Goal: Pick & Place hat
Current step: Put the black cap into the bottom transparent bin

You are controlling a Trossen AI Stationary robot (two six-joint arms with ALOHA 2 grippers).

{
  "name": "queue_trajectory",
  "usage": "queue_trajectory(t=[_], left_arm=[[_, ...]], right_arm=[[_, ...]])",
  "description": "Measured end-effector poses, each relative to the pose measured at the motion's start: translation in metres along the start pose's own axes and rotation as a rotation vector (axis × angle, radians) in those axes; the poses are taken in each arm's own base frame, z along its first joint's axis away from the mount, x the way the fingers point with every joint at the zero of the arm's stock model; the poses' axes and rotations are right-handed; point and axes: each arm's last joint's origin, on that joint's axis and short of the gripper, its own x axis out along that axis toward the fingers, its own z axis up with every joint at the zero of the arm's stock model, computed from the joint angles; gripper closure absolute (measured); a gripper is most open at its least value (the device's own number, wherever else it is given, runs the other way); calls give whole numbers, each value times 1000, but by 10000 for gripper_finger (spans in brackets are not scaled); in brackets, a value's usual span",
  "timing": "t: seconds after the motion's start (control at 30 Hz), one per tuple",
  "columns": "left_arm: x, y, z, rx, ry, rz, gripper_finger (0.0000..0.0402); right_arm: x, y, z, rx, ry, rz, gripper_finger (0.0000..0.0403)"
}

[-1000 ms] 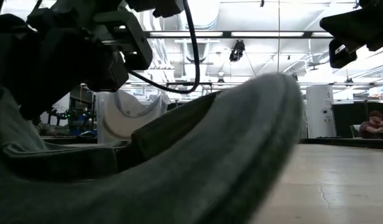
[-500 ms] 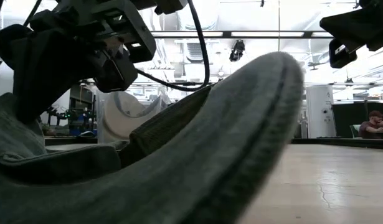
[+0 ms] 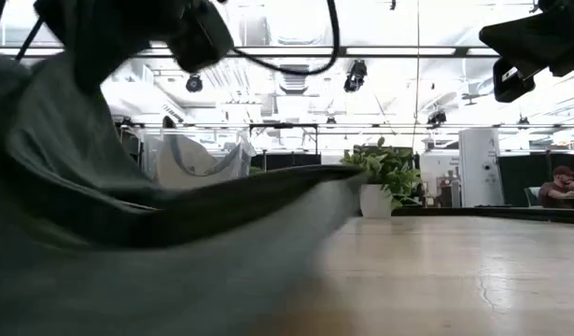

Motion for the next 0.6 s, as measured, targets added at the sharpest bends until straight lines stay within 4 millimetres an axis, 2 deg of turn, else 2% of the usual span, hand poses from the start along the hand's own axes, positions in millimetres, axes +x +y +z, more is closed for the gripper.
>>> queue_trajectory(t=[0.23, 0.6], left_arm=[[-42, 3, -13, 15, -54, 90, 401], [-95, 1, -18, 20, -178, 18, 401]], right_arm=[[0, 0, 0, 0, 0, 0, 394], [0, 0, 0, 0, 0, 0, 394]])
